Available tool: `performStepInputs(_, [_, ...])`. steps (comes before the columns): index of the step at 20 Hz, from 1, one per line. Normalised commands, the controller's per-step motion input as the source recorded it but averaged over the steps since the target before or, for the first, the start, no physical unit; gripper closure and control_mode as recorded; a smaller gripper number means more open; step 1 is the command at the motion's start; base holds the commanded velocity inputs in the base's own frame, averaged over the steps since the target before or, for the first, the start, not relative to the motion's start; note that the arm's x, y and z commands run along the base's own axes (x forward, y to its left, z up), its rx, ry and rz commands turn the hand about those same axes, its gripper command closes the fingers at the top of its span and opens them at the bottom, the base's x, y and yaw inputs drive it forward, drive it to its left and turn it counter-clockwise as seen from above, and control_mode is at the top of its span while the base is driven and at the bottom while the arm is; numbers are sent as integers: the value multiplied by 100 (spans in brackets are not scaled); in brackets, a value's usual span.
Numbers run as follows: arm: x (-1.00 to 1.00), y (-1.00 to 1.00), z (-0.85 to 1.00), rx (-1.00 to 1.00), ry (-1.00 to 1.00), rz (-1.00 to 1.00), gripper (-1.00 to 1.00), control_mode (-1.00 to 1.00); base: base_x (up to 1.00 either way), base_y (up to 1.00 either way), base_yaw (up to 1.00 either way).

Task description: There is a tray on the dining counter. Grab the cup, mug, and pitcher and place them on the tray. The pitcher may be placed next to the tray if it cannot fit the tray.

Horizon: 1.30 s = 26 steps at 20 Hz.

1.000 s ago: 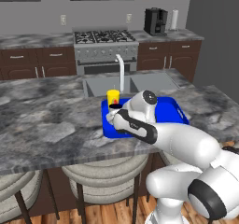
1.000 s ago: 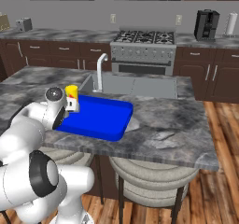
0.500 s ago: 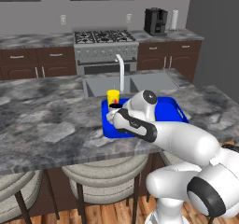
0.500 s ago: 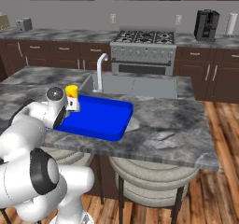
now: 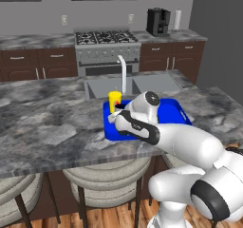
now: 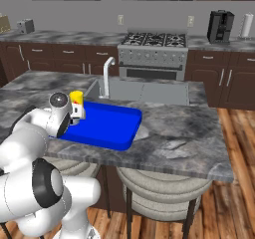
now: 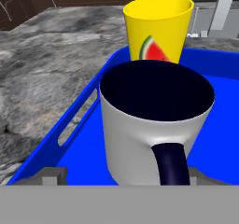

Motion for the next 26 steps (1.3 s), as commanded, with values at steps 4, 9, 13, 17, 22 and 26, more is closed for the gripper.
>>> performStepInputs(4, [0,0,0,0,0,0,-100,-100,0,0,0])
performStepInputs(9, [2,0,-4,0,0,0,-100,-100,0,0,0])
performStepInputs(13, [3,0,-18,7,3,-1,-100,-100,0,0,0])
performStepInputs(17, [0,0,-24,7,0,-7,-100,-100,0,0,0])
performStepInputs(22, [-2,-13,27,1,-4,-1,-100,-100,0,0,0])
performStepInputs(26, [-18,-14,68,0,-1,0,-100,-100,0,0,0])
